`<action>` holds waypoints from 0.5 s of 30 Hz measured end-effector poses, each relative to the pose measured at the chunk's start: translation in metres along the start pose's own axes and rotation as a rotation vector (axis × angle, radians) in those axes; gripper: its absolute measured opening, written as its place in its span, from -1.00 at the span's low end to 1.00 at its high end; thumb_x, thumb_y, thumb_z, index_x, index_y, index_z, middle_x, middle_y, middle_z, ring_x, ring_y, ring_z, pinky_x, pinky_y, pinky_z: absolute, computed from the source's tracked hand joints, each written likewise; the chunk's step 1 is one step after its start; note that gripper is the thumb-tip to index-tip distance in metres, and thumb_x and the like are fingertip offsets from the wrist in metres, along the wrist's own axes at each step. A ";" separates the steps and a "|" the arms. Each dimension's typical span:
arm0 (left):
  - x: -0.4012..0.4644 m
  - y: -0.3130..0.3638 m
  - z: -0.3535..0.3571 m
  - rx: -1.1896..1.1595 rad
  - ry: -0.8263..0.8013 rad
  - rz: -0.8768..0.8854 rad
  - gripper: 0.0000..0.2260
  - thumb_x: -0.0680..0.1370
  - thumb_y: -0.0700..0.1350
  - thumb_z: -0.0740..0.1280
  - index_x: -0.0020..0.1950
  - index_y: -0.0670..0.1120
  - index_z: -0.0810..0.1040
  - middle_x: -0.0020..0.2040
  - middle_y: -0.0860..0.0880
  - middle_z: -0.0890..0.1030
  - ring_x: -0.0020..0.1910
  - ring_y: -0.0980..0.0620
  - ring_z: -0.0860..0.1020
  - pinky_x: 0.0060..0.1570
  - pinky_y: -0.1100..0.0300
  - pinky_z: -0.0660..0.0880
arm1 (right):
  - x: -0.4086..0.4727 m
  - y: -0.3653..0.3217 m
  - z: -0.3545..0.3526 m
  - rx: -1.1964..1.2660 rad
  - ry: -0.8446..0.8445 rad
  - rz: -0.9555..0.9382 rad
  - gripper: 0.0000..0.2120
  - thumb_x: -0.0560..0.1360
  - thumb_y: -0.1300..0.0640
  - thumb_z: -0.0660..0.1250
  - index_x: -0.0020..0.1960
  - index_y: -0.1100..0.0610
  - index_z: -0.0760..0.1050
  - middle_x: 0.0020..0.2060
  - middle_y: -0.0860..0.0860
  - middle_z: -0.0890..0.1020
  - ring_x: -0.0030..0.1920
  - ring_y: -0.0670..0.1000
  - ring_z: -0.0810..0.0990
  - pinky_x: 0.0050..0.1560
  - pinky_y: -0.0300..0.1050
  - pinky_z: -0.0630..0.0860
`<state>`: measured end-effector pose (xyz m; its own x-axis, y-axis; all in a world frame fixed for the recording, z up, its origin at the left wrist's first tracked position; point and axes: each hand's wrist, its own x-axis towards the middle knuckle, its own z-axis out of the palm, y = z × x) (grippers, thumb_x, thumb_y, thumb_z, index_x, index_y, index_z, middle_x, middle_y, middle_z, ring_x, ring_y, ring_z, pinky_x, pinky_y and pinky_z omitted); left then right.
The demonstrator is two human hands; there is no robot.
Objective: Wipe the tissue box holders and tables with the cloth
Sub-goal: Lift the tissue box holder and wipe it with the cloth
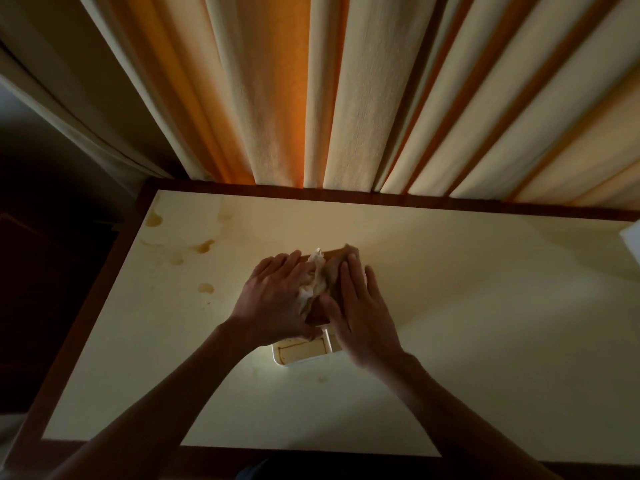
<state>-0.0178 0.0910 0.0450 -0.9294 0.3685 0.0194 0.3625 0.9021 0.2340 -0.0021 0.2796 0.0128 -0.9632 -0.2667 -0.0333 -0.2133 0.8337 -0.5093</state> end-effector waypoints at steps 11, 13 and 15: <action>0.002 0.006 0.004 -0.003 0.019 -0.068 0.06 0.12 0.56 0.25 0.46 -0.05 0.22 0.41 -0.06 0.39 0.34 -0.10 0.37 0.42 0.00 0.26 | -0.005 0.016 -0.012 0.837 -0.040 0.307 -0.23 0.50 -0.25 0.37 0.58 -0.07 0.14 0.38 -0.05 0.51 0.26 -0.03 0.59 0.15 -0.15 0.56; 0.003 0.006 0.006 -0.018 0.018 -0.067 0.10 0.12 0.56 0.25 0.49 -0.03 0.11 0.42 -0.06 0.37 0.34 -0.09 0.36 0.43 0.01 0.25 | -0.023 0.022 -0.005 0.984 -0.005 0.313 -0.41 0.45 -0.23 0.41 0.42 -0.15 0.36 0.24 0.00 0.61 0.19 0.00 0.64 0.12 -0.04 0.61; 0.004 0.006 0.006 -0.028 0.001 -0.074 0.16 0.12 0.58 0.25 0.54 -0.03 0.04 0.47 -0.06 0.32 0.39 -0.09 0.32 0.46 0.01 0.20 | -0.035 0.023 -0.003 1.054 0.046 0.413 -0.54 0.44 -0.19 0.45 0.30 -0.12 0.49 0.15 0.03 0.63 0.07 -0.02 0.67 -0.09 -0.19 0.59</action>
<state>-0.0186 0.0987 0.0406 -0.9536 0.3011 0.0016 0.2910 0.9201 0.2620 0.0259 0.3099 0.0052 -0.9377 -0.0298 -0.3461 0.3455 0.0250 -0.9381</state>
